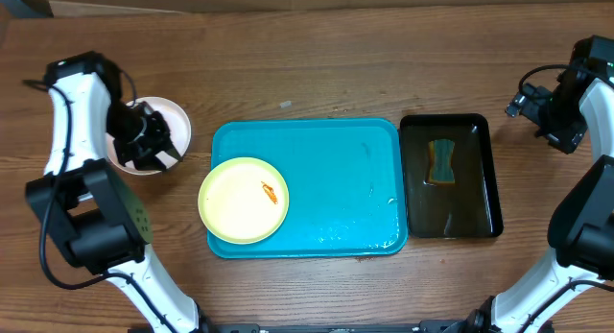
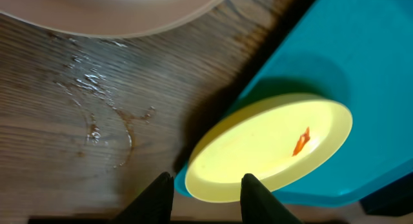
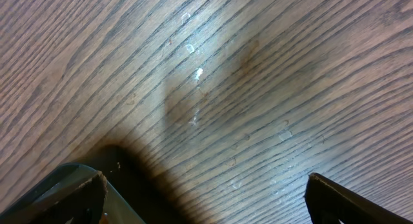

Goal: Clean dirty plates on tray and stack at the side

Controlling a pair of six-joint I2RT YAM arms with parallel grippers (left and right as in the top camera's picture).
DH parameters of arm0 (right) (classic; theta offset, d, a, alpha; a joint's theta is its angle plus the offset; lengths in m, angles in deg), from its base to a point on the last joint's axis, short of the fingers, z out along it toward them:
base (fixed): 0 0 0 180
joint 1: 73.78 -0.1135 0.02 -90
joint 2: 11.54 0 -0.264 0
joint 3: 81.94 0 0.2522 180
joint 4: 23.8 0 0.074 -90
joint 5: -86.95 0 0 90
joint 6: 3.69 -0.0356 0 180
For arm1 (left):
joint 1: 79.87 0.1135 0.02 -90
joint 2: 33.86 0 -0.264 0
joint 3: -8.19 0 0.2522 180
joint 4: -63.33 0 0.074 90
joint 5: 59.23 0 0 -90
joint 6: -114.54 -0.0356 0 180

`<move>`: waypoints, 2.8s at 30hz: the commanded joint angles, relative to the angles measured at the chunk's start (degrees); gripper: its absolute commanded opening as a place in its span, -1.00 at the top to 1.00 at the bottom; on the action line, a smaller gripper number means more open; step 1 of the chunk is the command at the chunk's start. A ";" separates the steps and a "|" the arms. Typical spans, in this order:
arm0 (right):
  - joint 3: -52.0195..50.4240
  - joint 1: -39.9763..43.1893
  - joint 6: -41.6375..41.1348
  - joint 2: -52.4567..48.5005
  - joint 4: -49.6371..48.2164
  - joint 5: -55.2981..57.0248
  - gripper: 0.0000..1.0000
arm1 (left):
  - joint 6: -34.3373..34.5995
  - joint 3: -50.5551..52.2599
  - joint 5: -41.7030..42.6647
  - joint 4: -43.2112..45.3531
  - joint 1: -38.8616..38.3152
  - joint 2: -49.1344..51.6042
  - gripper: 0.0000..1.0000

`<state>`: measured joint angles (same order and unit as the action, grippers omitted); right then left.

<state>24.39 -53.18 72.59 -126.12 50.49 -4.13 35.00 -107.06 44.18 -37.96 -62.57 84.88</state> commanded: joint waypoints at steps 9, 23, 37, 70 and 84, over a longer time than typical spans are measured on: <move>0.81 -0.24 -0.24 1.22 -0.26 0.11 -1.00 | 4.35 7.80 -13.20 -0.07 -12.15 -1.40 0.10; 0.81 -0.24 -0.22 1.22 -0.26 0.11 -1.00 | 4.35 14.12 -11.50 6.78 -12.83 -1.40 0.17; 0.81 -0.24 -0.24 1.22 -0.24 0.11 -1.00 | 2.29 16.39 -5.70 8.31 -16.17 -1.42 0.40; 0.81 -0.24 -0.24 1.22 -0.26 0.11 -1.00 | 11.58 9.14 -9.29 14.36 -34.58 -1.49 0.92; 0.81 -0.24 -0.24 1.22 -0.26 0.11 -1.00 | 12.37 11.69 -17.49 -1.09 -24.50 -1.57 0.74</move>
<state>24.39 -53.21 72.61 -126.14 50.53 -4.13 46.91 -96.92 29.47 -38.77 -88.34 84.77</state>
